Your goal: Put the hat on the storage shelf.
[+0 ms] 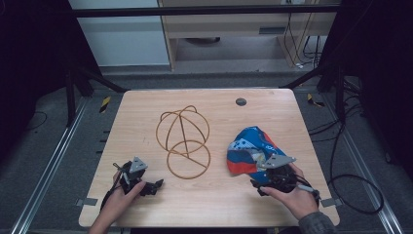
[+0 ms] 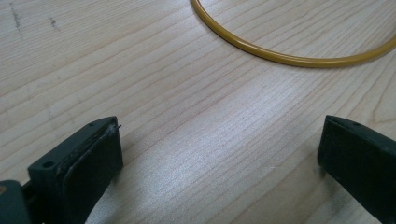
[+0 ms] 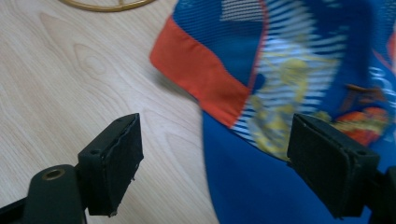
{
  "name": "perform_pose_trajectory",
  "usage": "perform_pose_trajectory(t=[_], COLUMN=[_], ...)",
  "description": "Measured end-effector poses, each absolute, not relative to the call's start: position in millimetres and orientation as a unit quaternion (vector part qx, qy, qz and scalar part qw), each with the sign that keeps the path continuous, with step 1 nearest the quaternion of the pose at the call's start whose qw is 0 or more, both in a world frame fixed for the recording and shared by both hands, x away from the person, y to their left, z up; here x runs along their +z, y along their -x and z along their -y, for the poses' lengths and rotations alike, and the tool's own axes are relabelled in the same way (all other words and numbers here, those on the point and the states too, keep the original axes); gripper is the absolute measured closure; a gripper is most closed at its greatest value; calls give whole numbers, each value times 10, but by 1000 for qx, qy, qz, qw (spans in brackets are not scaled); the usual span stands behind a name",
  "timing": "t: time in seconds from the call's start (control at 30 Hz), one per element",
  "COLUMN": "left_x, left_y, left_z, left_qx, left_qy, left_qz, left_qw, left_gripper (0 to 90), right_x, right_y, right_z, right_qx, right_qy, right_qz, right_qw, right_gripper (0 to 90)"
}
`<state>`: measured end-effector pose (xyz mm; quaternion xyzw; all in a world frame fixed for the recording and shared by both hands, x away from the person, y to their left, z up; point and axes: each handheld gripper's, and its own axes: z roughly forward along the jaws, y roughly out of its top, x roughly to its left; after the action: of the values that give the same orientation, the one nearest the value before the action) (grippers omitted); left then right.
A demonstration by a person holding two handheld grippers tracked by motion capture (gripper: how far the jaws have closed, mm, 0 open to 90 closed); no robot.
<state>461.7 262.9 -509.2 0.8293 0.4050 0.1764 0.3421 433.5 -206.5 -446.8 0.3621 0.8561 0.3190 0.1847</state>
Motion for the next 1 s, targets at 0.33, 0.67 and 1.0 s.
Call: perform_pose_trajectory(t=[0.33,0.67,1.0], left_x=[-5092,-5092,-5092], left_y=[-4617,-4617,-4617], left_z=[-2629,-2629,-2629], left_qx=[176,176,177], left_qy=[-829,-829,-829], left_qz=[-405,-405,-405], left_qw=[342,342,342], left_gripper=[0,0,0], right_x=[-4190,-4136,-4155], right_y=[-4563,-4826,-5034], right_z=[2345,2371,2314], right_qx=[279,258,259], right_qy=[-375,-378,-391], right_qz=[-864,-874,-872], right_qw=[187,161,140], right_gripper=[263,270,281])
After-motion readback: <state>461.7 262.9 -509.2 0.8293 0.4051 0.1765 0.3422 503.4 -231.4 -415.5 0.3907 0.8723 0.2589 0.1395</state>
